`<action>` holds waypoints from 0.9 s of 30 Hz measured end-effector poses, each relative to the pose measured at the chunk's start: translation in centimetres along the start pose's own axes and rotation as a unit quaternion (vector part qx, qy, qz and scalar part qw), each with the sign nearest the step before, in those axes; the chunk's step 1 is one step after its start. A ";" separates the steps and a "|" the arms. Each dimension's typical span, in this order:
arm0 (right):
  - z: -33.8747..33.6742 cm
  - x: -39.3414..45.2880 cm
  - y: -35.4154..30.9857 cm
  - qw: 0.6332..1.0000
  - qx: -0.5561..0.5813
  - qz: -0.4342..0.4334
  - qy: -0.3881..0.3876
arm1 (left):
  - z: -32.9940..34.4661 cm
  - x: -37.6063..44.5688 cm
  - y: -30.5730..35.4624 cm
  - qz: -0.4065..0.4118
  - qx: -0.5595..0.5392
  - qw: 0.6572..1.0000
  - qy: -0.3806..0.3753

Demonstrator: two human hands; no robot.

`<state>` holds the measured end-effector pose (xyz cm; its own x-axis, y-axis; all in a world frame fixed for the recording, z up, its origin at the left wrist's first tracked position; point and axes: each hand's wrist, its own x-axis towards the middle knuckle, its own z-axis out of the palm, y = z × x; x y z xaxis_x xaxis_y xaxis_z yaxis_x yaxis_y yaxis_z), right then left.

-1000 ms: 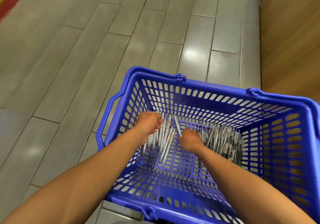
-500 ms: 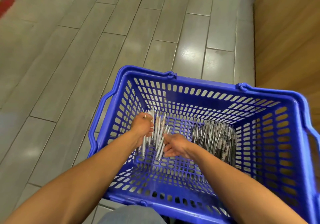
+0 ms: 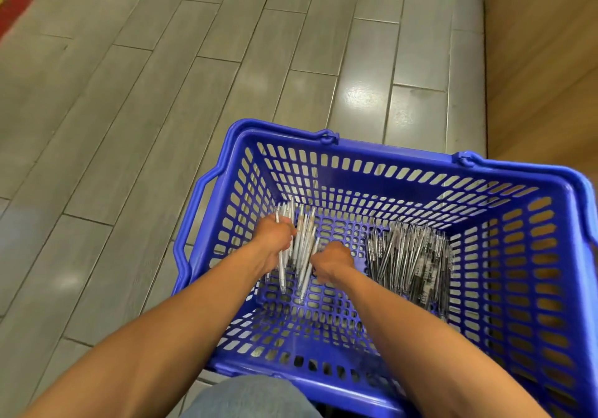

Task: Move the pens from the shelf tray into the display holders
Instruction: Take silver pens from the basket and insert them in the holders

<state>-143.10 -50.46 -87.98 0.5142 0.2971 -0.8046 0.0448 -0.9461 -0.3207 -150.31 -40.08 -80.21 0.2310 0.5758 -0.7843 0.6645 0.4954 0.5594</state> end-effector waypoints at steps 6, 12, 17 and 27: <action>0.1 0.1 1.0 0.998 -0.046 -0.021 0.034 | -0.2 -0.1 0.0 -0.025 -0.008 1.000 0.005; -1.3 -0.4 0.7 0.998 0.033 -0.054 -0.001 | -0.4 -0.5 0.2 -0.036 -0.040 0.998 -0.037; -5.4 -2.4 -0.1 0.892 0.335 -0.149 -0.264 | -0.8 -1.2 0.1 -0.054 -0.011 0.994 -0.096; -3.5 -3.0 -1.3 0.899 0.251 -0.211 -0.291 | -1.0 -1.3 -0.4 -0.076 0.031 0.988 -0.131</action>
<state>-141.74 -50.57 -83.43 0.0003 0.7708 -0.6370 -0.3368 -0.5998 -0.7258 -151.57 -40.37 -79.12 0.2964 0.3051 -0.9050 0.7462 0.5175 0.4188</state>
